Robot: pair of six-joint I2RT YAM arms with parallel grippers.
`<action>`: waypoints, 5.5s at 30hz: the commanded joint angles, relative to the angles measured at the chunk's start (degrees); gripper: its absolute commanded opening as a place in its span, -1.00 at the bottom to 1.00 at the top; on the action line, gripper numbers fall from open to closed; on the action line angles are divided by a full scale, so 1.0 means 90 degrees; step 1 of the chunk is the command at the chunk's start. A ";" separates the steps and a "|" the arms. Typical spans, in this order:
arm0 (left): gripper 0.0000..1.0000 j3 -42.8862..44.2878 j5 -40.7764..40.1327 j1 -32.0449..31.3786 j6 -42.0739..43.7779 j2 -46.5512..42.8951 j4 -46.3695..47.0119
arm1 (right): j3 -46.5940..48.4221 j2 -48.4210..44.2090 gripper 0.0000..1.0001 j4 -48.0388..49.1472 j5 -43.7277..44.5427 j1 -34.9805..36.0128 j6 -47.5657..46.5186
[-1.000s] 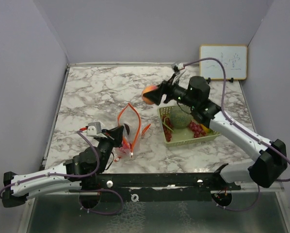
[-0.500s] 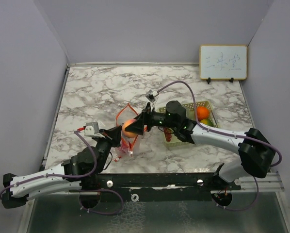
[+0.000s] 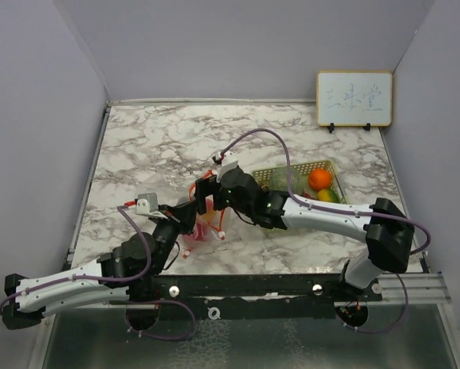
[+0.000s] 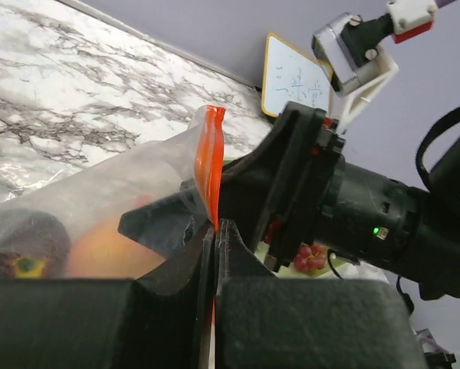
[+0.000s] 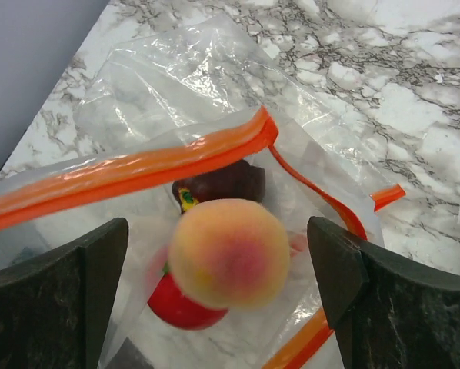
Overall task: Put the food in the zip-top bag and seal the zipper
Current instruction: Place the fake fruit in the zipper food storage bag, then pick up the fake fruit from the bin, then place the fake fruit in the zipper food storage bag, then pick up the fake fruit from the bin.
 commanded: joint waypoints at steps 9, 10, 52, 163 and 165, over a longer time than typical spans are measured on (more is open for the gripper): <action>-1.00 0.0108 0.0011 -0.0030 0.0031 0.0014 0.0307 | -0.0547 -0.2772 0.99 -0.1943 0.1700 0.0110 0.0290; -1.00 0.0118 0.0096 -0.0025 0.0107 0.0044 0.0448 | -0.0521 -0.2873 0.99 -0.2577 0.2203 0.0104 0.0622; -1.00 0.0237 0.1604 -0.0031 0.0663 0.1187 0.1909 | -0.2453 -0.1356 0.54 -0.2487 0.1791 -0.4857 0.0309; -1.00 -0.0048 0.1036 -0.0020 0.0460 0.0157 0.0703 | -0.1526 -0.0139 0.24 -0.1462 0.1802 -0.4789 0.0806; -1.00 -0.0037 0.1036 -0.0020 0.0455 0.0185 0.0688 | -0.1502 -0.0153 -0.11 -0.1491 0.1764 -0.4789 0.0792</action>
